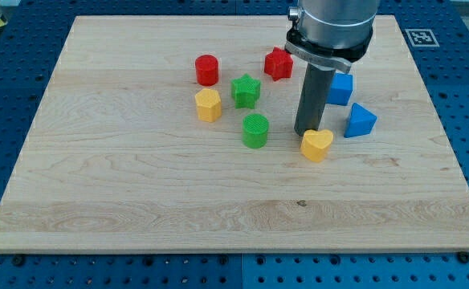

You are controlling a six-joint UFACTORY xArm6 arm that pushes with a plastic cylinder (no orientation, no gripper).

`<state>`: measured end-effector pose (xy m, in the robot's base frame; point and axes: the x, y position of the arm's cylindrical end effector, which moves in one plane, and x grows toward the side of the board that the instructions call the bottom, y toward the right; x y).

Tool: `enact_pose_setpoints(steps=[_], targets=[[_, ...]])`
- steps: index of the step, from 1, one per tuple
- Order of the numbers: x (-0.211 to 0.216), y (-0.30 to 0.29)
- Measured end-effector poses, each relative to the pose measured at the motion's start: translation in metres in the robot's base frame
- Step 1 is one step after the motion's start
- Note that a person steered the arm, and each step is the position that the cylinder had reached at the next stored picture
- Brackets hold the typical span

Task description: Slide the green circle down a bit

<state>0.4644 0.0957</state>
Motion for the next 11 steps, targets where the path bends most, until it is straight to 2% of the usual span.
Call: enact_pose_setpoints(steps=[2, 4, 11], targets=[[0.006, -0.003], [-0.024, -0.030], [-0.006, -0.068]])
